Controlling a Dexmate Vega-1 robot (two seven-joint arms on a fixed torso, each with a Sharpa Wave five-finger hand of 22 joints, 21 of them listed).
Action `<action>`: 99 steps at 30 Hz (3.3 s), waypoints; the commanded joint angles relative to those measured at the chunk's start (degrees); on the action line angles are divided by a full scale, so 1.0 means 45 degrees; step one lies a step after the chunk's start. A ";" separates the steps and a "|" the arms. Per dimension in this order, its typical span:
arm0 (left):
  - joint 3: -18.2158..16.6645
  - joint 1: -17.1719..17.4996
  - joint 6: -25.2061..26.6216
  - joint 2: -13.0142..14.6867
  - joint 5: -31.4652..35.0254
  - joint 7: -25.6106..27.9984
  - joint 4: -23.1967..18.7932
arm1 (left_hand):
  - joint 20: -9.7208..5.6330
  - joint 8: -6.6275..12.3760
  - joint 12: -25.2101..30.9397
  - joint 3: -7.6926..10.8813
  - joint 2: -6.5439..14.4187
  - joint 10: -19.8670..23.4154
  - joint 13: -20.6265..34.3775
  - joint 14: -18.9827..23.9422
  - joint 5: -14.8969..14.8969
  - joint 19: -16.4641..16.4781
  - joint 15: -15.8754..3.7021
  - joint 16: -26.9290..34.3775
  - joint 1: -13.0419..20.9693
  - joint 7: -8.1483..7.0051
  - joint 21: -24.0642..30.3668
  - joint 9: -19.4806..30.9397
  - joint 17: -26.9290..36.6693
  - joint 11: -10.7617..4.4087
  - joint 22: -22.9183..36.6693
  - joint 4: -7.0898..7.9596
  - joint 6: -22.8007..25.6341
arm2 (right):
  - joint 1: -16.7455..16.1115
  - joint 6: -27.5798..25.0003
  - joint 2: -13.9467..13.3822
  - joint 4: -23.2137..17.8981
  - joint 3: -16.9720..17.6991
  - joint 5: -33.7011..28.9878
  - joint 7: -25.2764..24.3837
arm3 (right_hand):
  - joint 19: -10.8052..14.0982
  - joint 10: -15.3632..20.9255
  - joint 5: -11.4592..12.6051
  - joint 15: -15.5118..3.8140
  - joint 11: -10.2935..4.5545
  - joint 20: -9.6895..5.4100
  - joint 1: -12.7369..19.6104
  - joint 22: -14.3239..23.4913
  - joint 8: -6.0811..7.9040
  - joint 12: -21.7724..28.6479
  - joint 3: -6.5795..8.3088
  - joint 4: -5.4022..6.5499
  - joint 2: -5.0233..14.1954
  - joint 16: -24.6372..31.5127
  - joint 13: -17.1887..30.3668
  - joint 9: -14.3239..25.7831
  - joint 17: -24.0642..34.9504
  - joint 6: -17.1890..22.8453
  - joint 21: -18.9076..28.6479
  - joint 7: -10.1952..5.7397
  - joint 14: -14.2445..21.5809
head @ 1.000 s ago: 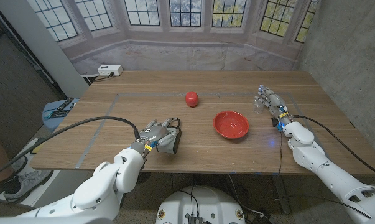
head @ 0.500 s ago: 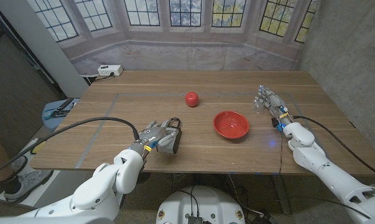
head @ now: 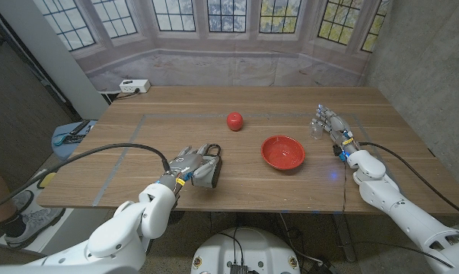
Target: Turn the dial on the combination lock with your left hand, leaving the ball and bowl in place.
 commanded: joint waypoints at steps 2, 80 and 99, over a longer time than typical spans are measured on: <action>0.0163 -0.0251 -0.0093 0.0144 0.0810 -0.0145 -0.0158 | 0.0069 0.0092 0.0115 0.0019 0.0100 0.0289 0.0044 0.0172 0.0048 -0.0375 -0.0010 0.0007 0.0064 0.0096 0.0017 0.0033 0.0007 0.0026 0.0041 -0.0073 0.0259 | -0.0096 -0.0025 -0.0026 -0.0154 0.0008 -0.0015 -0.0072 | 0.0076 0.0003 -0.0034 -0.0737 0.0001 -0.0695 0.0107 0.0065 0.0013 0.0043 0.0050 0.0026 -0.0015 0.0033 0.0041 0.0049 0.0051 0.0002 0.0058 -0.0017 -0.0005; -0.0178 -0.0999 -0.1250 -0.0516 0.0018 -0.1212 0.1241 | 0.0101 -0.0102 -0.0023 0.0027 0.0083 0.0791 0.0056 0.0412 0.0046 -0.0239 -0.0082 -0.0056 0.0042 0.0139 -0.0012 0.0034 0.0011 -0.0096 0.0041 -0.0058 0.0379 | 0.0205 -0.0042 -0.0150 -0.0558 -0.0037 -0.0187 -0.0001 | 0.0081 0.0008 -0.0040 -0.0737 0.0014 -0.0671 0.0068 0.0065 0.0017 0.0048 0.0038 0.0061 -0.0017 0.0046 0.0041 0.0049 0.0060 -0.0005 0.0056 0.0006 -0.0015; -0.0092 -0.1171 -0.1433 -0.0687 -0.0334 -0.0993 0.1517 | 0.0102 -0.0126 -0.0061 0.0028 0.0082 0.0814 0.0061 0.0424 0.0047 -0.0221 -0.0077 -0.0070 0.0040 0.0118 -0.0019 0.0036 0.0011 -0.0071 0.0041 -0.0056 0.0350 | 0.0150 -0.0086 -0.0258 -0.0979 -0.0026 -0.0288 -0.0099 | 0.0069 -0.0004 -0.0042 -0.0711 0.0043 -0.0641 0.0053 0.0066 0.0011 0.0046 0.0032 0.0070 -0.0021 0.0045 0.0041 0.0048 0.0060 -0.0025 0.0054 0.0003 -0.0027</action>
